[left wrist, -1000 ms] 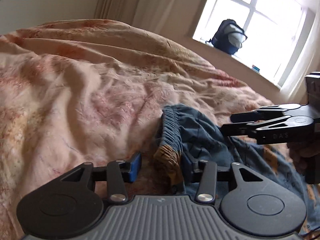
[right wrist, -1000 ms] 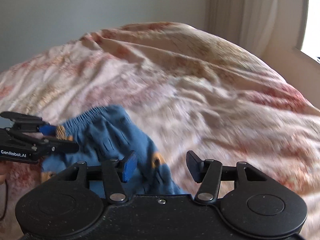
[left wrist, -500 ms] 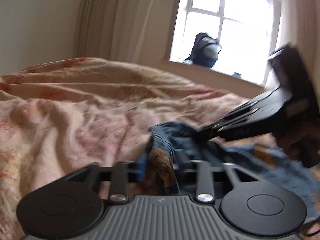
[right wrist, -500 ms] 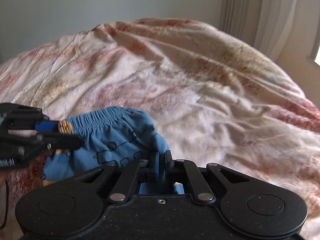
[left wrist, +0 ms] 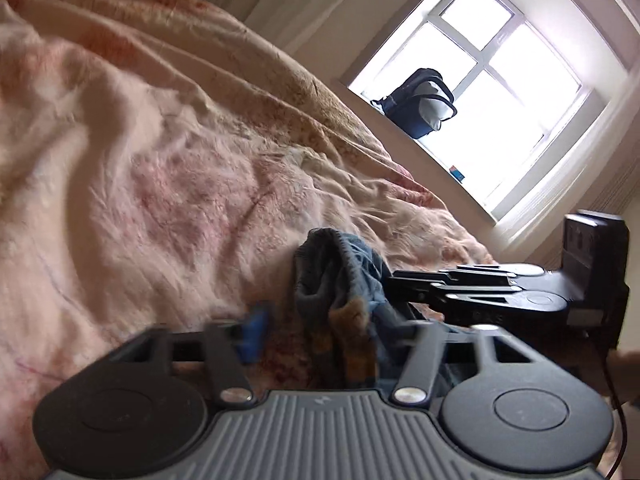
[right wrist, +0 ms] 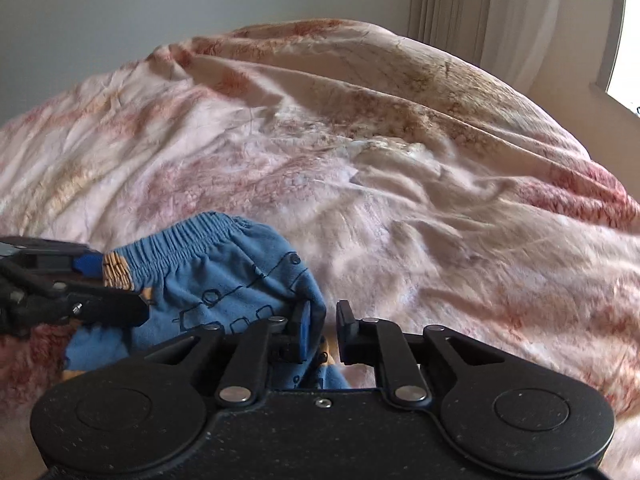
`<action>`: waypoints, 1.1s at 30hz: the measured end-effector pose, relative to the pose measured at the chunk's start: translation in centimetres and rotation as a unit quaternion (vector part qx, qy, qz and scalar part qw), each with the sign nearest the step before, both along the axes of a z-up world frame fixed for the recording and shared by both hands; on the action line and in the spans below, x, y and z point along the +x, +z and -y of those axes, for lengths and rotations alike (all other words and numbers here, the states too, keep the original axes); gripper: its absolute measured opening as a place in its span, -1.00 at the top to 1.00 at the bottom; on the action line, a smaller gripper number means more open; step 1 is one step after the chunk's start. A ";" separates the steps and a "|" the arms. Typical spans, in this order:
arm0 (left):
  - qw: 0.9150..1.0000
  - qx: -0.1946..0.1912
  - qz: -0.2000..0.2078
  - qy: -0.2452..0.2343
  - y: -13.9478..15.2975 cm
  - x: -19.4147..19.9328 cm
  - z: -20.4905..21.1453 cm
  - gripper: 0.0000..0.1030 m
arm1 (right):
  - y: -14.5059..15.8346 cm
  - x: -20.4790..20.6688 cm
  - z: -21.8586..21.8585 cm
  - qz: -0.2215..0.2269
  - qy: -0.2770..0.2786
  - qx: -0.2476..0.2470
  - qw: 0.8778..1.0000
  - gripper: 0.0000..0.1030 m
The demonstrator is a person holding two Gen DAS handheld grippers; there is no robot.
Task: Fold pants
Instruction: 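Open both grippers and release the folded pants onto the bed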
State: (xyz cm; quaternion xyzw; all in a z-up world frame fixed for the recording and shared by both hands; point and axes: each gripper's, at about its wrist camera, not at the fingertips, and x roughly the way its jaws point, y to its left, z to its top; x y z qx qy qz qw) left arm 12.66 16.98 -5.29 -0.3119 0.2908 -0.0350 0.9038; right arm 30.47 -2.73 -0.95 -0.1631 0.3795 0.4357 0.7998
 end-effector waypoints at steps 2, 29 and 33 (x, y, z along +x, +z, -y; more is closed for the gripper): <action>1.000 -0.028 -0.009 -0.001 -0.4 0.2 -0.5 0.49 | 0.8 -0.4 0.7 -0.001 -0.017 0.010 1.000 0.38; 0.974 0.169 -0.041 0.147 7.1 -4.9 2.3 -0.87 | 0.2 -18.8 23.3 0.125 -0.294 0.001 0.948 -0.98; 0.966 0.247 -0.002 0.073 9.5 -2.5 7.2 -1.00 | -0.2 -19.2 25.4 0.127 -0.305 0.013 0.944 -0.99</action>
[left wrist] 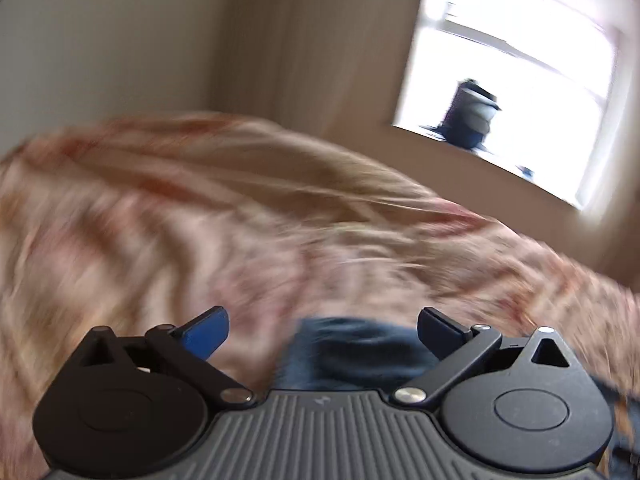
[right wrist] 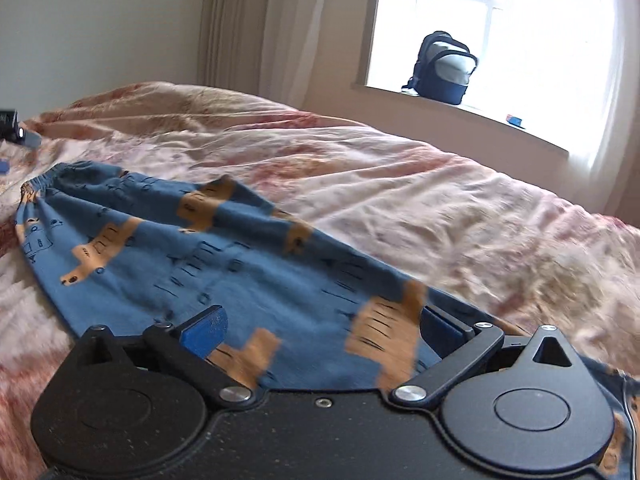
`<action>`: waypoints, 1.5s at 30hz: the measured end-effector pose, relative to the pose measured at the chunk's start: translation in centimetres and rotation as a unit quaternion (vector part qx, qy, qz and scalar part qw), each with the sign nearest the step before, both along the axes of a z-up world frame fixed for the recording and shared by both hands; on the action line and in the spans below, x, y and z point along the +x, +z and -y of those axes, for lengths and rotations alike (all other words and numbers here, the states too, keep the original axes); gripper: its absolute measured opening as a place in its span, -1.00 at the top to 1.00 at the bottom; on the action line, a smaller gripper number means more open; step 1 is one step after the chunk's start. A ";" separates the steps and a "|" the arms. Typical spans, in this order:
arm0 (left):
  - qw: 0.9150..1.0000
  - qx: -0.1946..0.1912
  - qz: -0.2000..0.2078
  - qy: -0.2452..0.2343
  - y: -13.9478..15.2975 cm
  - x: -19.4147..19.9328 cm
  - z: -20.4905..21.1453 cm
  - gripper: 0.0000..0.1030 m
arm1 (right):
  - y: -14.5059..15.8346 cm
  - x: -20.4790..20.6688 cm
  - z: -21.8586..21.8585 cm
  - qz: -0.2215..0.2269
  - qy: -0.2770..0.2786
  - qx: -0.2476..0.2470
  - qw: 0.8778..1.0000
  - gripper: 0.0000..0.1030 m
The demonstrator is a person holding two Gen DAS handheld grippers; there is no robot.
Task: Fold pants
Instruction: 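Open both grippers and release the folded pants onto the bed, then grasp the pants edge with the left gripper while the right gripper grasps beside it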
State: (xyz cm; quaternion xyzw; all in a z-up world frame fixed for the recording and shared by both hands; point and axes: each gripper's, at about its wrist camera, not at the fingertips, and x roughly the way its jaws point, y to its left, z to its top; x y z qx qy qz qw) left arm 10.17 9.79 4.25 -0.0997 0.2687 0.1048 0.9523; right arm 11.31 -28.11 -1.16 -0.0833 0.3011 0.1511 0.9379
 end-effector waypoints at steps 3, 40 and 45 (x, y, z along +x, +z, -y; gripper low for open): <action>0.993 0.058 -0.025 -0.103 0.2 3.8 5.9 -1.00 | -0.5 0.3 0.9 -0.004 0.006 -0.003 1.000 -0.99; 0.928 0.266 -0.137 -0.222 -4.3 15.3 28.9 -0.66 | 1.1 -11.5 25.3 0.069 -0.342 0.230 0.908 -0.99; 0.921 0.145 -0.091 -0.349 -3.5 13.8 36.1 -0.90 | -0.5 -14.7 23.3 0.079 -0.304 0.281 0.907 -0.99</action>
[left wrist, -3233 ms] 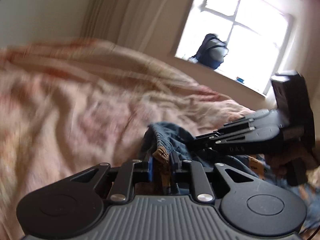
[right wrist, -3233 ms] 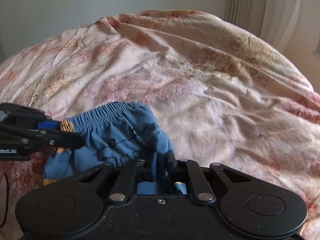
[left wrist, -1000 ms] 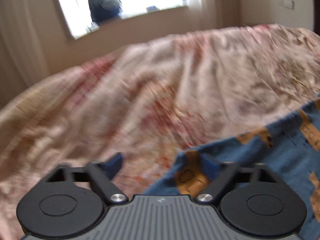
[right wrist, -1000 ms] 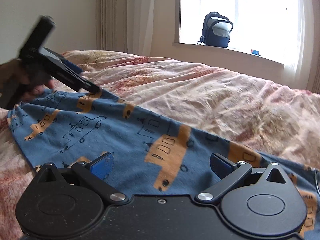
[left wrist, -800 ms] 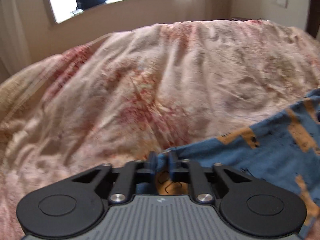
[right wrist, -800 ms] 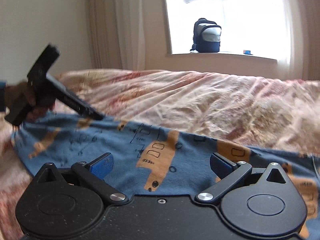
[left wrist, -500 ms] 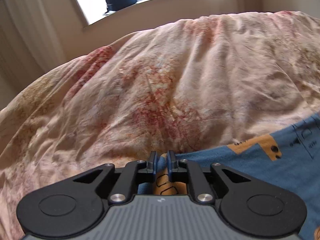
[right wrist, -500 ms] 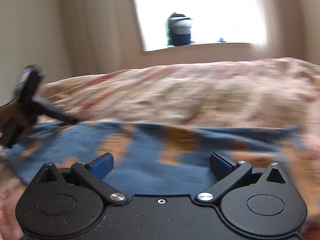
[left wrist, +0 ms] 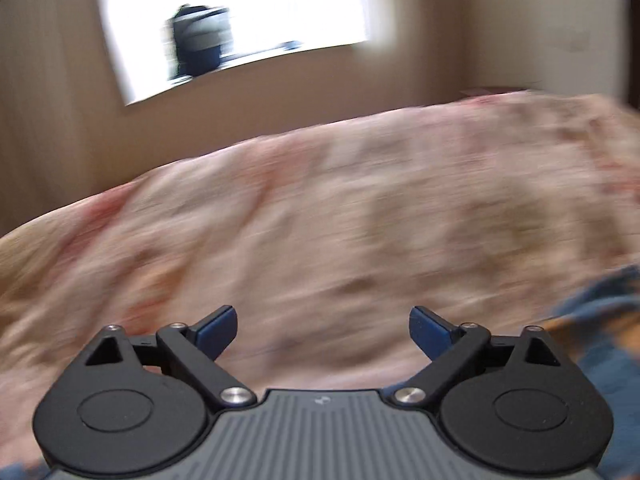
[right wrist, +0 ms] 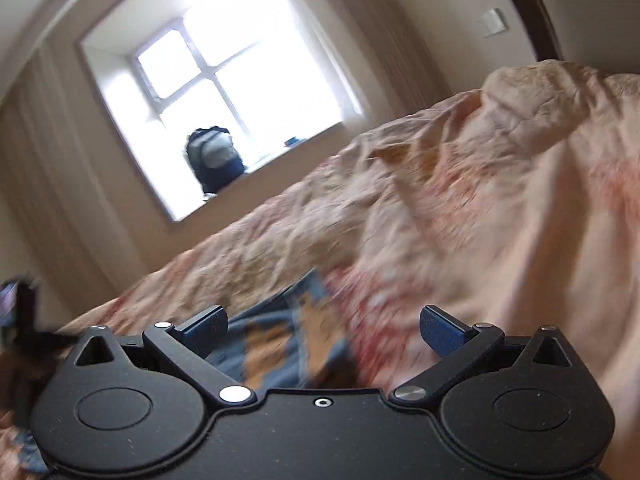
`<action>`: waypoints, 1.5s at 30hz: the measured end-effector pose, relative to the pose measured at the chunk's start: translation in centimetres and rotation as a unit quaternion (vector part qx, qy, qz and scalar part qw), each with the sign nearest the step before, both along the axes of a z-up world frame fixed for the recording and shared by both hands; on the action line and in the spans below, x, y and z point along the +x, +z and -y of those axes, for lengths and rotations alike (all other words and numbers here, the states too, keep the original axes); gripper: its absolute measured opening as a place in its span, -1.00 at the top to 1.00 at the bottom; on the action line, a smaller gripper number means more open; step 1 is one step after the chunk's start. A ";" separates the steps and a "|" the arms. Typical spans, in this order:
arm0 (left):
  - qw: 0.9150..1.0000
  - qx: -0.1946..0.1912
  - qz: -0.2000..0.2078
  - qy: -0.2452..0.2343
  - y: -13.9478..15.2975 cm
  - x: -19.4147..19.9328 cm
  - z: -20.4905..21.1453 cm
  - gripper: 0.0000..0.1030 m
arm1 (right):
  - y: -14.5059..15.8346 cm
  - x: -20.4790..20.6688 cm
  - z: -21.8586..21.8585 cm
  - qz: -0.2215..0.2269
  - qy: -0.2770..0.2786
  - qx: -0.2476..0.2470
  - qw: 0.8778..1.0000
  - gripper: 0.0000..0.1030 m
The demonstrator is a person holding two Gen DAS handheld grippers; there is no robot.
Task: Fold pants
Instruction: 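Grasp the pants edge with the left gripper while the right gripper grasps beside it, then hold the gathered edge with both grippers and fold it over the pants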
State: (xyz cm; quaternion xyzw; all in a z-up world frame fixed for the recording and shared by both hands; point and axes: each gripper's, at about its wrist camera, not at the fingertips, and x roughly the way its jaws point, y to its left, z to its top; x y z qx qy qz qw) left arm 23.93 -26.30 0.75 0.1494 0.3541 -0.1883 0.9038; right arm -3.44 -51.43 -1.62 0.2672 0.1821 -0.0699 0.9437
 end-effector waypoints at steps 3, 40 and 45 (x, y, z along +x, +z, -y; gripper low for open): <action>0.993 -0.024 0.011 -0.114 -0.5 -2.0 5.5 -0.93 | 0.0 0.2 -1.6 0.018 0.052 -0.003 0.998 -0.99; 0.943 -0.200 -0.208 -0.169 1.4 -1.0 11.4 -0.87 | 0.7 5.3 -7.6 -0.082 -0.005 -0.219 0.972 0.67; 0.936 -0.194 -0.237 -0.171 0.8 -1.1 11.6 -0.78 | 0.2 5.7 -11.4 -0.091 0.049 -0.336 0.936 0.66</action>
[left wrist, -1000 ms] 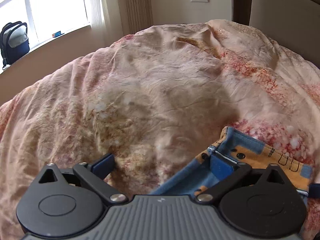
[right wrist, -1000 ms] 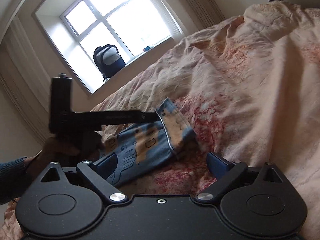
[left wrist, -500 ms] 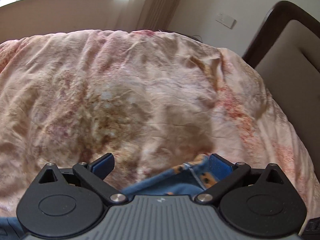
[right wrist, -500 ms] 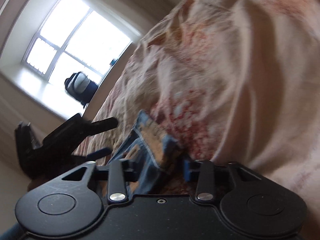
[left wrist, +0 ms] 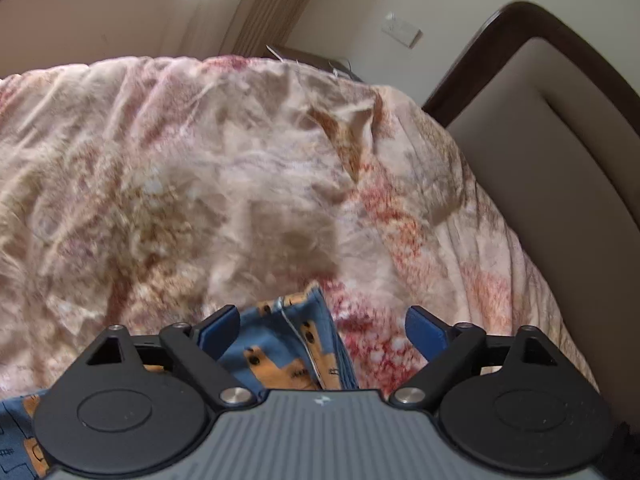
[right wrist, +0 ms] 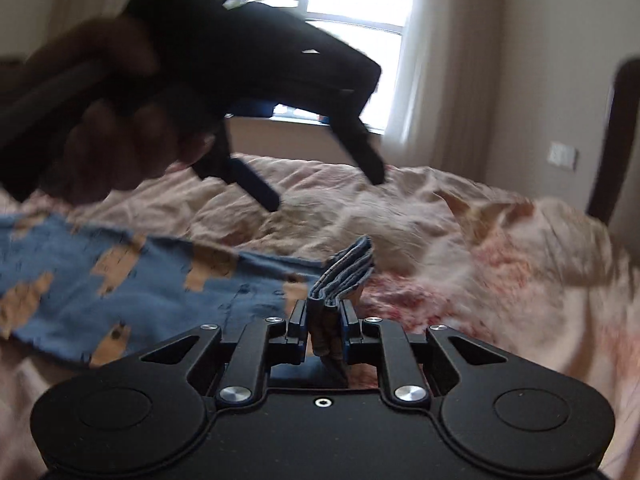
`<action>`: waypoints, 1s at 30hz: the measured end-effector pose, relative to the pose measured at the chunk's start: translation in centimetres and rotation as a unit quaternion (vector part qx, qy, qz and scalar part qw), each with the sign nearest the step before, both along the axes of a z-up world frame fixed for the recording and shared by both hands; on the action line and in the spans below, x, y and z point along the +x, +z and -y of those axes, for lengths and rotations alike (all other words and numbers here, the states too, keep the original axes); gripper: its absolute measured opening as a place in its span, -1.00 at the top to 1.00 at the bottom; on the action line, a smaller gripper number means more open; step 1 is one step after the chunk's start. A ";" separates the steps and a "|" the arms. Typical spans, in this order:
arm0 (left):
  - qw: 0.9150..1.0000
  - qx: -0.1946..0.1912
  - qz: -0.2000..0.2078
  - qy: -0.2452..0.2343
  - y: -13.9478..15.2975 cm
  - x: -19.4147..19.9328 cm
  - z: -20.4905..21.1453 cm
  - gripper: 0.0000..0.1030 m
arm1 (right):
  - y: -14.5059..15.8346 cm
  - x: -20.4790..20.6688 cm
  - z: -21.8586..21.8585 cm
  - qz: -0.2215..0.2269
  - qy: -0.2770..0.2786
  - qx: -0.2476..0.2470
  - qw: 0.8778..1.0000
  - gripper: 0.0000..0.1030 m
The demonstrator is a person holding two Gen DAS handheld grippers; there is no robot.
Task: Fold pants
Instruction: 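Hold the gathered edge with both grippers and fold it over the pants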
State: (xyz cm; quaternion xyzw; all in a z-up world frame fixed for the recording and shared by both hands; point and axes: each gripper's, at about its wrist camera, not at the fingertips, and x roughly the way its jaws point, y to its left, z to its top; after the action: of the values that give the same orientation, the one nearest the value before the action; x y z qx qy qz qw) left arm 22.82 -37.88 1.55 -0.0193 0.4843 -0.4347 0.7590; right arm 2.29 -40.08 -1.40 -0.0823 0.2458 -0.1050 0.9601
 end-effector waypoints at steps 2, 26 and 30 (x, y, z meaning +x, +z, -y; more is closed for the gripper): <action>1.000 0.017 -0.002 -0.008 -0.9 -0.1 0.2 -0.78 | -0.3 -0.1 -0.8 -0.005 0.011 -0.027 1.000 0.66; 0.994 0.014 -0.093 0.062 -1.8 -0.1 -1.5 0.82 | 0.3 -0.9 -3.6 -0.011 0.061 -0.099 0.993 0.73; 0.993 -0.004 -0.091 0.073 0.1 -0.4 -4.3 0.82 | 2.0 -1.5 -4.4 0.007 0.074 -0.091 0.993 0.74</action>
State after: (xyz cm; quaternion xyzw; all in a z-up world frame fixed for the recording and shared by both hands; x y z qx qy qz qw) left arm 22.46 -33.57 1.66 -0.0971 0.5465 -0.3765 0.7417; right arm 0.84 -35.71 0.57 -0.1862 0.2220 -0.0555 0.9555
